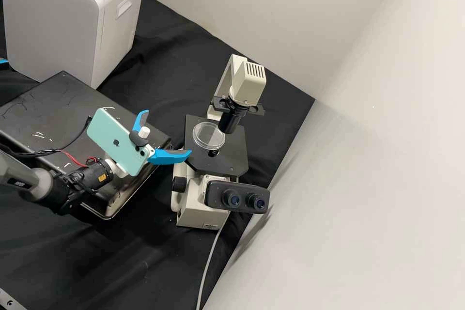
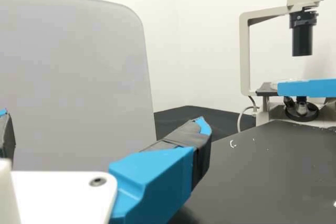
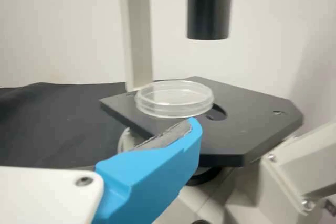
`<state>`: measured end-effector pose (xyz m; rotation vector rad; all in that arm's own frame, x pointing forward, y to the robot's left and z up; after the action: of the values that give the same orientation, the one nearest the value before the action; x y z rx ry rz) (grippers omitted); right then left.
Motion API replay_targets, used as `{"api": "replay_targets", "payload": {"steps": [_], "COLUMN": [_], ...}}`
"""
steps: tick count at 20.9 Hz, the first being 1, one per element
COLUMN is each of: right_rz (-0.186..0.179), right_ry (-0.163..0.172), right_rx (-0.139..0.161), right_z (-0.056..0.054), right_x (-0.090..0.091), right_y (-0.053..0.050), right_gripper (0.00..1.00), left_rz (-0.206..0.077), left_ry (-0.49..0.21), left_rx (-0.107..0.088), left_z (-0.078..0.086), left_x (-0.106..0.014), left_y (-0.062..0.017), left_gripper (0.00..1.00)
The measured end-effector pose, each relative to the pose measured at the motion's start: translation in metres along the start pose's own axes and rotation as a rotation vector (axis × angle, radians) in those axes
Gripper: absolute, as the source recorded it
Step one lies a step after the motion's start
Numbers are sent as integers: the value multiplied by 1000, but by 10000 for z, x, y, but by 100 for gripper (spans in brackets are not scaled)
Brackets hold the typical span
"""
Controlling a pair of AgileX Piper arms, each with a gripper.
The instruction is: Place the petri dish on the bench
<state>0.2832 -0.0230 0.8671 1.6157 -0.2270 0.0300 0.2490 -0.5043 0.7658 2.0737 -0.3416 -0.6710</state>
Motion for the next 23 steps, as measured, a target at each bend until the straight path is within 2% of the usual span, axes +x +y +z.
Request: {"api": "replay_targets", "payload": {"steps": [4,6,8,14,19,23], "right_rz": [14,20,18,17,28,32], "right_ry": [-10,-8,-10,-13,-20,-35], "right_rx": [-1,0,0,7,34,33], "right_z": [54,52,54,34,22,61], "right_x": [88,105,107,95,174,270], "right_y": [42,56,55,80,202,245], "right_gripper": [100,100,100,100,100,100], "left_rz": [0,-4,-5,-9,-9,-9], "left_ry": [0,1,1,2,2,2], "left_rx": [0,0,13,11,11,11], "left_z": [7,10,10,13,13,13], "left_x": [-14,-23,-25,-33,-33,-33], "left_y": [2,-9,-11,-20,-20,-20], "left_gripper": [100,100,100,100,100,100]}}
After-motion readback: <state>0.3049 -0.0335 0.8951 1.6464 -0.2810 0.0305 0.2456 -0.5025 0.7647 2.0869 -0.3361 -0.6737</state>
